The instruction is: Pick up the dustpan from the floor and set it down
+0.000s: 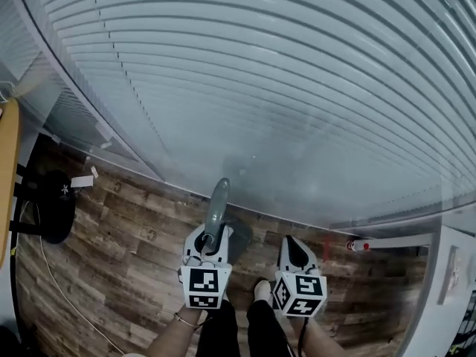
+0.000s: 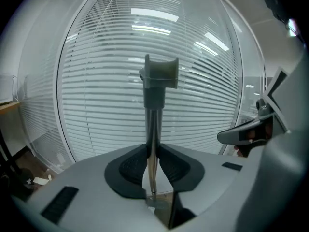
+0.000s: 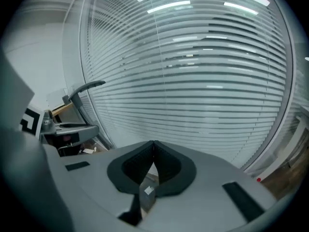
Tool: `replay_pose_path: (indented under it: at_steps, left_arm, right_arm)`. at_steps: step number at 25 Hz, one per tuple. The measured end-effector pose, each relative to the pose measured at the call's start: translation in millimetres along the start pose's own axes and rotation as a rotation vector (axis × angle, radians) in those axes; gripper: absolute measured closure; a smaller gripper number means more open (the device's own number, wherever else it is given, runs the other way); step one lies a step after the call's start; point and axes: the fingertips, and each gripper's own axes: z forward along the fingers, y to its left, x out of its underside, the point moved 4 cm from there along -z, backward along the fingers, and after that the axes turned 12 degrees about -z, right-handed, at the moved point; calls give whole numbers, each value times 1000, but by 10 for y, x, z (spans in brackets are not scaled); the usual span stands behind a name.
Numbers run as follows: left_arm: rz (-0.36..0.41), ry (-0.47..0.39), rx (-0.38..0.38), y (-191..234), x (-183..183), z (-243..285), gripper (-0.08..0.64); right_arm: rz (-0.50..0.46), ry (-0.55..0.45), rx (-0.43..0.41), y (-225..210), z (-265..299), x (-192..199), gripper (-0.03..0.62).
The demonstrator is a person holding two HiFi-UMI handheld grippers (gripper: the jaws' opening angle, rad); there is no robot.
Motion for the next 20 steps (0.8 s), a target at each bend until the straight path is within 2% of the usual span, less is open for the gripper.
replay_pose_path:
  at_steps: [3,8,11,16,20]
  left_arm:
    - [-17,-42,-10,-156,-430,-92,471]
    - [-20,-69,-35,-510,-801,-417,471]
    - [25,-108,-35,-656,-997,-461,471]
    - [90,-185,-47,-774,-989,-404,472]
    - [112,-242,-55,-944,-1333,-547,474]
  right_arm:
    - [-34,-54,-6,-52,-92,-398,560]
    - [-60,-111,-24,-126,-484,-763,560]
    - [-69,-185,-39,-201,-591,-978,560]
    - [-67,-325,-38,-364,-620,-992,560]
    - [-77,-393,-29,-487,-862,-1314,560]
